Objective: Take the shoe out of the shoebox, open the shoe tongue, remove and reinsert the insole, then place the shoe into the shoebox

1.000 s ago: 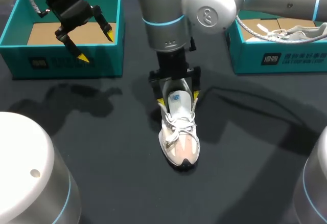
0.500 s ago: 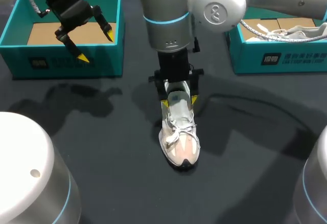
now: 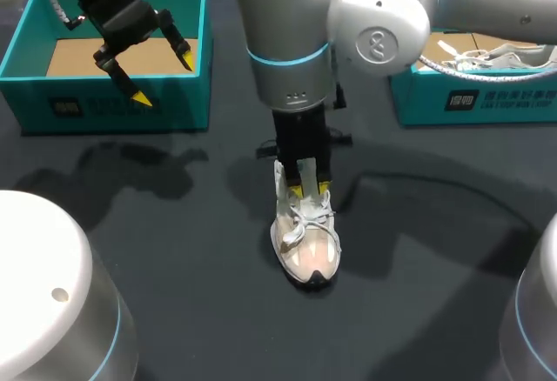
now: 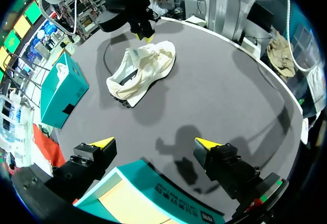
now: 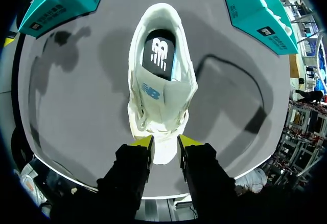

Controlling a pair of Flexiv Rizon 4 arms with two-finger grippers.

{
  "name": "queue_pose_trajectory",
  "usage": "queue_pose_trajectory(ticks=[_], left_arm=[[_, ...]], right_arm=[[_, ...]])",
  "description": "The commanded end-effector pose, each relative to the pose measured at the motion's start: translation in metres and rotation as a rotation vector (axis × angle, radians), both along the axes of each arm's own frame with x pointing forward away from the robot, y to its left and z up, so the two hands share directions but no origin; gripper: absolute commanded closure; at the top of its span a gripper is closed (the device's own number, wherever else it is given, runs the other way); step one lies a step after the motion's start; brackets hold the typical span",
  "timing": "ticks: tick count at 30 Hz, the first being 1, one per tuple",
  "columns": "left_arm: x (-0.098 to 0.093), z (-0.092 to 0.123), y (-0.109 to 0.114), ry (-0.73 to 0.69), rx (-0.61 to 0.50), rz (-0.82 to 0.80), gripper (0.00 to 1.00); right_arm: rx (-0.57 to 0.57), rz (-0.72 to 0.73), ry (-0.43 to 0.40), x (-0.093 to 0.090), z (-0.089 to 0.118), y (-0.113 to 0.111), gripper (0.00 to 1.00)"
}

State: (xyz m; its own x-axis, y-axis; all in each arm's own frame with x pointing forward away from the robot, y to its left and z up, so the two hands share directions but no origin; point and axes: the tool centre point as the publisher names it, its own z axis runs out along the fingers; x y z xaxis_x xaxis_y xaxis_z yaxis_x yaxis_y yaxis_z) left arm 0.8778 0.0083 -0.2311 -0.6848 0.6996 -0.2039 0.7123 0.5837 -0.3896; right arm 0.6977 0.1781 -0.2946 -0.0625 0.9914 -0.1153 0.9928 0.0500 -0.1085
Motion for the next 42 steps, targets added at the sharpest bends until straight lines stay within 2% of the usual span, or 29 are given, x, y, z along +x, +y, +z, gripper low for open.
queue_pose_trajectory(ticks=[1,5,10,13,19,23,32,36,39,42], left_arm=[[0.0,0.0,0.0,-0.001,0.002,0.0,0.0],[0.0,0.0,0.0,-0.001,0.002,0.0,0.0],[0.0,0.0,0.0,-0.001,0.002,0.0,0.0],[0.0,0.0,0.0,-0.001,0.002,0.0,0.0],[0.0,0.0,0.0,-0.001,0.002,0.0,0.0],[0.0,0.0,0.0,-0.001,0.002,0.0,0.0],[0.0,0.0,0.0,-0.001,0.002,0.0,0.0],[0.0,0.0,0.0,-0.001,0.002,0.0,0.0],[0.0,0.0,0.0,-0.001,0.002,0.0,0.0],[0.0,0.0,0.0,-0.001,0.002,0.0,0.0]], right_arm=[[-0.004,0.01,0.012,0.015,-0.011,0.0,0.68],[0.021,0.04,0.001,0.031,-0.021,-0.006,0.67],[0.061,0.091,0.0,0.052,-0.034,-0.003,0.69],[0.081,0.108,0.001,0.058,-0.037,-0.001,0.7],[0.018,0.114,-0.046,0.046,-0.009,0.004,0.71],[-0.002,0.122,-0.046,0.042,-0.004,0.006,0.71],[0.099,0.057,0.005,0.035,-0.042,-0.002,0.73],[0.142,0.046,0.032,0.042,-0.061,-0.008,0.73],[0.155,0.063,0.03,0.048,-0.063,-0.007,0.73],[0.135,0.091,0.014,0.053,-0.053,-0.003,0.73]])
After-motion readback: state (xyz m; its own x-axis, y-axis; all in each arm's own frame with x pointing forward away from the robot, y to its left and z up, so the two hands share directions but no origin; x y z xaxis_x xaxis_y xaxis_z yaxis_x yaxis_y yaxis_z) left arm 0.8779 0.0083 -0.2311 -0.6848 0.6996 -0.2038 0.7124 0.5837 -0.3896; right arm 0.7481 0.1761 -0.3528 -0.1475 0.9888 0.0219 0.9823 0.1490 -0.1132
